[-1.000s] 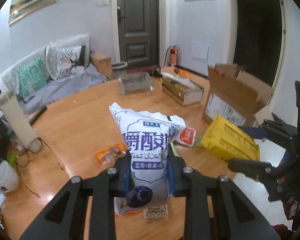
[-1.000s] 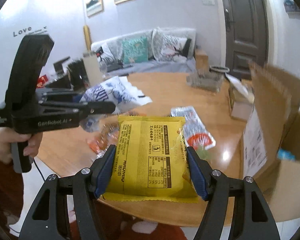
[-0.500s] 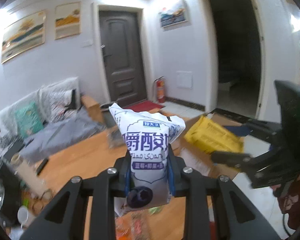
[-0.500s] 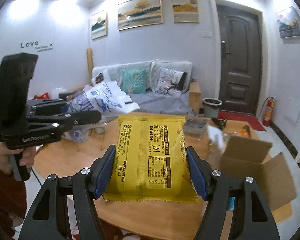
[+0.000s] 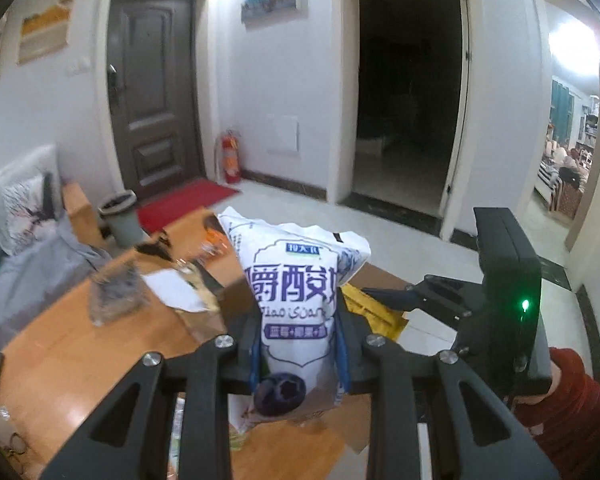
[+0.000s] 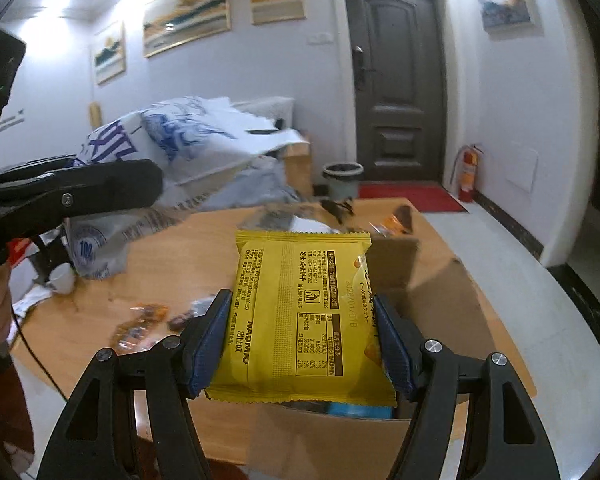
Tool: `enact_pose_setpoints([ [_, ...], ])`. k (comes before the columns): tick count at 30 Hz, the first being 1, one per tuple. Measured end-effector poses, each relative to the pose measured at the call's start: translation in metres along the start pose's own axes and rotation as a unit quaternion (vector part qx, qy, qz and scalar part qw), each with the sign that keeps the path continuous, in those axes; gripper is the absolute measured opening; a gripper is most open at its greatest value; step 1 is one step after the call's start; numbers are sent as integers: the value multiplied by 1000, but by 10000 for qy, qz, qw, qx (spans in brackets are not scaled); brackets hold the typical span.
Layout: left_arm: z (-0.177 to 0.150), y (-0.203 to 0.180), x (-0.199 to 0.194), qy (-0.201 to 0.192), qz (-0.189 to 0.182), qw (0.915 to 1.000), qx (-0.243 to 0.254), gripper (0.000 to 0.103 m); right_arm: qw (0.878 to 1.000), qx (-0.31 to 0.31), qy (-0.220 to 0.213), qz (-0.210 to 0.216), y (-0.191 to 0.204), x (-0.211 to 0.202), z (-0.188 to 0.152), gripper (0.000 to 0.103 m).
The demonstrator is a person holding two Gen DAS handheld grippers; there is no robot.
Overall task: Organize snacks
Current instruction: 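Lower both packs into the box and open both grippers, then move both tools back over the remaining snacks on the table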
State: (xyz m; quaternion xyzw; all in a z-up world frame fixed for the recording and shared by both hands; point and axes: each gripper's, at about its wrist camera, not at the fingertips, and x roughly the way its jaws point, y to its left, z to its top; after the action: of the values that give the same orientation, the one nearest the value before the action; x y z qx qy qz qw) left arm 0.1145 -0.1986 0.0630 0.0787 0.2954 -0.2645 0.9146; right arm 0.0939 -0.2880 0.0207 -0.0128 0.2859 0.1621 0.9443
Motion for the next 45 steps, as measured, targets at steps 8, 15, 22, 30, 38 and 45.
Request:
enact_pose_setpoints([
  [8,4,-18,87,809,-114,9966,-53,25,9991,111,387,-133,-38,39,-15,66],
  [15,6,-7,112,1001,-166,9947,-142,31,9976,73,671,-177,-50,67,-19,67],
  [22,8,0,97,795,-15,9968,-31,46,9968,-146,763,-204,-40,69,-24,81],
  [30,3,12,76,654,107,9977,-107,54,9972,-77,746,-60,-33,62,-23,81],
  [38,-6,38,20,320,415,9982,-305,63,9985,-103,524,149,-8,37,-12,81],
  [45,-36,70,-44,158,1028,9934,-492,64,9970,-552,26,547,50,1,2,81],
])
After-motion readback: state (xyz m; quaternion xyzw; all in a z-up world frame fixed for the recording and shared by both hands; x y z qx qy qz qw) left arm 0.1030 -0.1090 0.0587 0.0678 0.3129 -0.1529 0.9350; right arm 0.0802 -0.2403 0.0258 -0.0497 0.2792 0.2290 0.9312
